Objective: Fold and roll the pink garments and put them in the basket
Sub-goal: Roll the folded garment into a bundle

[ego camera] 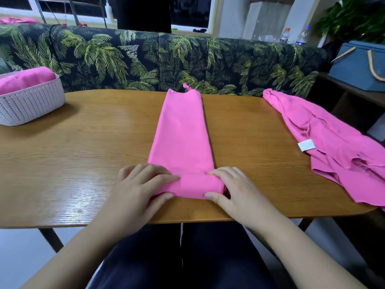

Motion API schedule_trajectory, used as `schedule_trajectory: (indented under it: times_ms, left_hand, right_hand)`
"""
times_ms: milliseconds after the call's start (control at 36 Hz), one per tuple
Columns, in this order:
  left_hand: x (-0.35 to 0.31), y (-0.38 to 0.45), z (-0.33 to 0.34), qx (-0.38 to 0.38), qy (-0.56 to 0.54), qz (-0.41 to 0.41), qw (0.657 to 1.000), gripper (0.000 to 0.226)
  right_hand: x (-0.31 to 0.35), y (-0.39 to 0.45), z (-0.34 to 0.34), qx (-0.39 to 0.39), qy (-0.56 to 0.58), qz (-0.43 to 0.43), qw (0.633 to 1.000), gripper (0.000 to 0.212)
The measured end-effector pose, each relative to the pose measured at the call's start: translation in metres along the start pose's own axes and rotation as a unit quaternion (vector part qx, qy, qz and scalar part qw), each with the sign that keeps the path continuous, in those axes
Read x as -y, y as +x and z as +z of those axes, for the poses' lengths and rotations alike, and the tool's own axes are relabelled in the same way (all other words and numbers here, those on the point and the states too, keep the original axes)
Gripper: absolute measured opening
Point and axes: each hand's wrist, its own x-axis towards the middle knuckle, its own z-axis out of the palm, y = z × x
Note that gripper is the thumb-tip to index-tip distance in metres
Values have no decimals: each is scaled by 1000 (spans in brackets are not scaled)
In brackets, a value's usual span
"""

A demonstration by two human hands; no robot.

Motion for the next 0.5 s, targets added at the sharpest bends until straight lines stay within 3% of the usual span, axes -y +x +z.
schedule_trajectory:
  times_ms: [111, 250, 417, 500]
  left_hand:
    - [1, -1, 2, -9, 60, 14, 998, 34]
    - [-2, 5, 7, 9, 74, -41, 996, 43]
    - [2, 16, 14, 5, 35, -84, 996, 39]
    - [7, 21, 15, 18, 14, -103, 994, 40]
  right_hand:
    - [0, 14, -6, 45, 16, 39, 998, 61]
    - [0, 27, -8, 47, 42, 76, 995, 49]
    - [8, 28, -3, -71, -64, 5, 995, 55]
    - [5, 24, 4, -132, -69, -43, 988, 45]
